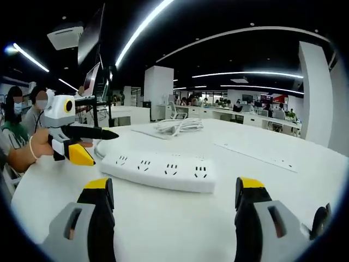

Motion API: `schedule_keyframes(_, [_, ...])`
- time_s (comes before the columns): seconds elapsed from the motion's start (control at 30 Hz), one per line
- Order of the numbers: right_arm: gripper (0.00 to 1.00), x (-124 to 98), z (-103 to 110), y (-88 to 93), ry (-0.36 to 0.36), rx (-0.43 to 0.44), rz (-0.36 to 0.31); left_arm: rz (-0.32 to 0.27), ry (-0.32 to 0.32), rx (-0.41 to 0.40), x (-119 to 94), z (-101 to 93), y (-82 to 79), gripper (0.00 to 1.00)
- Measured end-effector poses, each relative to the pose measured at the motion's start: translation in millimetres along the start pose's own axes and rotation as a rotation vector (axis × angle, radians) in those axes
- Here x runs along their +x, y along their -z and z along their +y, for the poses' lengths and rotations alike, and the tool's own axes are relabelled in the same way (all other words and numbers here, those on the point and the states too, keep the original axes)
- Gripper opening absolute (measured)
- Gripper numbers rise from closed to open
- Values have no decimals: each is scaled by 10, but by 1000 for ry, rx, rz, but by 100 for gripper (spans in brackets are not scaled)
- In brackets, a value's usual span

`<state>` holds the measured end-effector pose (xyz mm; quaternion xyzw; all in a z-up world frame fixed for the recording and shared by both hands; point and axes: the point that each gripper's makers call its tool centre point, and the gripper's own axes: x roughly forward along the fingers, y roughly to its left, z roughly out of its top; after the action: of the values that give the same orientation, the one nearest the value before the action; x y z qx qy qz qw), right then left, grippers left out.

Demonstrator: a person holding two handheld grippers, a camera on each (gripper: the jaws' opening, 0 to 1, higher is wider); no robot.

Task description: Straighten the power strip on the desk, plug the charger into it

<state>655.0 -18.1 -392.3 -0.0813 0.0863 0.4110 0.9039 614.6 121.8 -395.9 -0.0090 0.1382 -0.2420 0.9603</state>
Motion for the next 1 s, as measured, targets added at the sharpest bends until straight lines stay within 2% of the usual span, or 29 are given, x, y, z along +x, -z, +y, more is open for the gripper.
schedule_keyframes(0.17, [92, 42, -23, 14, -8, 8, 10, 35, 10, -6, 52, 6, 43, 91])
schedule_keyframes(0.33, [93, 107, 35, 53, -64, 48, 16, 57, 18, -26, 79, 29, 77, 89])
schedule_keyframes(0.43, [93, 153, 17, 103, -68, 65, 29, 76, 11, -17, 86, 43, 101, 85])
schedule_keyframes(0.63, [93, 186, 23, 103, -82, 61, 38, 92, 1, -15, 83, 43, 116, 85])
schedule_keyframes(0.83, [93, 266, 23, 122, -97, 75, 70, 114, -5, -23, 128, 85, 141, 81])
schedule_keyframes(0.93, [93, 293, 39, 164, -108, 83, 113, 123, -5, -17, 145, 93, 151, 80])
schedule_keyframes(1.0, [93, 308, 49, 152, -116, 81, 111, 130, 1, -15, 162, 89, 160, 79])
